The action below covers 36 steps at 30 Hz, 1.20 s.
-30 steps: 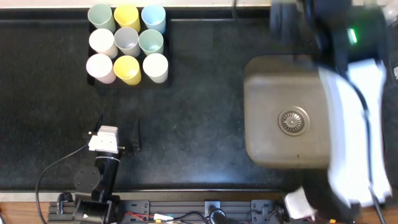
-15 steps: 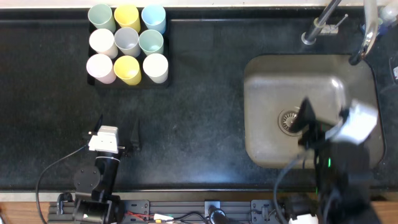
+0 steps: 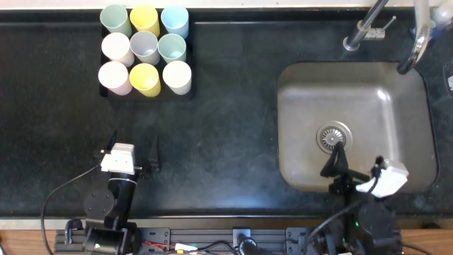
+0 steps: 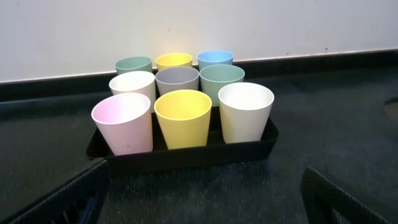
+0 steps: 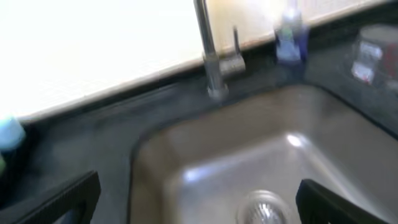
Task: Store Cups
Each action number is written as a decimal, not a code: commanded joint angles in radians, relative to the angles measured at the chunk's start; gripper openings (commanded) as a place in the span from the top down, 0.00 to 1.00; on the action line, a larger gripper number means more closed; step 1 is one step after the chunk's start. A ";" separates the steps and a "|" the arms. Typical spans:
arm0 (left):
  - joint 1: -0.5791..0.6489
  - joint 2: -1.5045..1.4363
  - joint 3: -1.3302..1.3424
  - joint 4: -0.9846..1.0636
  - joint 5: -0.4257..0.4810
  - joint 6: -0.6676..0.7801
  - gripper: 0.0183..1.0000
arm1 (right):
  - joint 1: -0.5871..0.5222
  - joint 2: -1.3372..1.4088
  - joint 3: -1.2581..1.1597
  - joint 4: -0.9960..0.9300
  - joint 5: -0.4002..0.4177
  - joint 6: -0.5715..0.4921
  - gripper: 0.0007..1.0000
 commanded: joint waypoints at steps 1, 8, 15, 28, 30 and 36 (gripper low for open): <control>0.005 -0.010 -0.004 0.000 -0.002 0.019 0.00 | -0.102 -0.011 -0.165 0.318 0.008 0.004 0.00; 0.005 -0.010 -0.004 0.000 -0.002 0.019 0.00 | -0.124 -0.011 -0.299 0.478 0.008 0.004 0.00; 0.005 -0.010 -0.004 0.000 -0.002 0.019 0.00 | -0.124 -0.011 -0.425 0.685 0.008 0.004 0.00; 0.005 -0.010 -0.004 0.000 -0.002 0.019 0.00 | -0.124 -0.011 -0.425 0.681 0.008 0.004 0.00; 0.005 -0.010 -0.004 0.000 -0.002 0.019 0.00 | -0.124 -0.011 -0.425 0.681 0.008 0.004 0.00; 0.005 -0.010 -0.004 0.000 -0.002 0.019 0.00 | -0.124 -0.011 -0.424 0.681 0.008 0.004 0.00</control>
